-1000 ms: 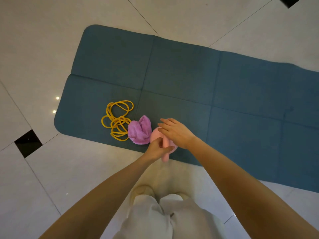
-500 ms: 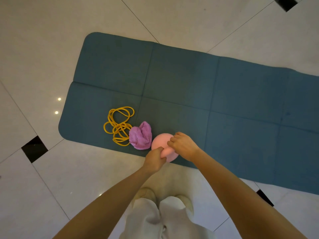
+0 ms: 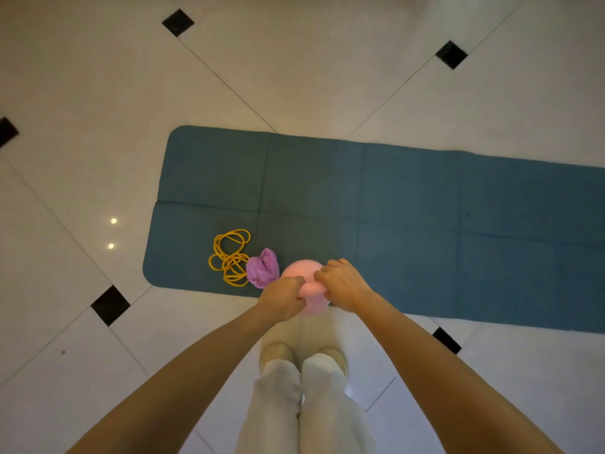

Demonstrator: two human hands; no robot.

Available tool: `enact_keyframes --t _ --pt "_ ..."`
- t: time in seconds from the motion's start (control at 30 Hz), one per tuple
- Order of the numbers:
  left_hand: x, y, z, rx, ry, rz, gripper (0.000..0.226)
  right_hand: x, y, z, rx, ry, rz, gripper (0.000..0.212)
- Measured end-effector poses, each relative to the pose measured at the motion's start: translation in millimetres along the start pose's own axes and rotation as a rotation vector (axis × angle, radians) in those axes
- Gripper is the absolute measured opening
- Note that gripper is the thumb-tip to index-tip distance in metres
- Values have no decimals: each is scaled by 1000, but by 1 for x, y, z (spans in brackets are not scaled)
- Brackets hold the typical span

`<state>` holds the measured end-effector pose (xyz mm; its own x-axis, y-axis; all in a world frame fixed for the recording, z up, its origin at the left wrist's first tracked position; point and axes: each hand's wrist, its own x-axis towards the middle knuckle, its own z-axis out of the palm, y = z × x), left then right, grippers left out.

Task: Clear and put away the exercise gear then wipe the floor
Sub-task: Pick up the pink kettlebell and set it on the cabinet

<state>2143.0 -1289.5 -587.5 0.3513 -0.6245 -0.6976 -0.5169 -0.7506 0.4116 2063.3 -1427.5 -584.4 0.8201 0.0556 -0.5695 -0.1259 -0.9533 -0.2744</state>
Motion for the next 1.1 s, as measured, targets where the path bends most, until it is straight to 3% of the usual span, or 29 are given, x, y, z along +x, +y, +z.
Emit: enact_keyframes --t 0.33,0.53,0.87,1.1 --pt "-114 111 -125 205 85 145 29 -129 -22 -137 151 229 115 20" --pt "-185 164 -169 267 166 275 27 -222 -47 -193 371 391 215 25" --pt "-287 227 -190 219 245 543 12 -354 -119 -221 925 706 516 16" --pt "-351 263 -197 129 196 764 24 -429 -169 -219 1167 1014 569 18"
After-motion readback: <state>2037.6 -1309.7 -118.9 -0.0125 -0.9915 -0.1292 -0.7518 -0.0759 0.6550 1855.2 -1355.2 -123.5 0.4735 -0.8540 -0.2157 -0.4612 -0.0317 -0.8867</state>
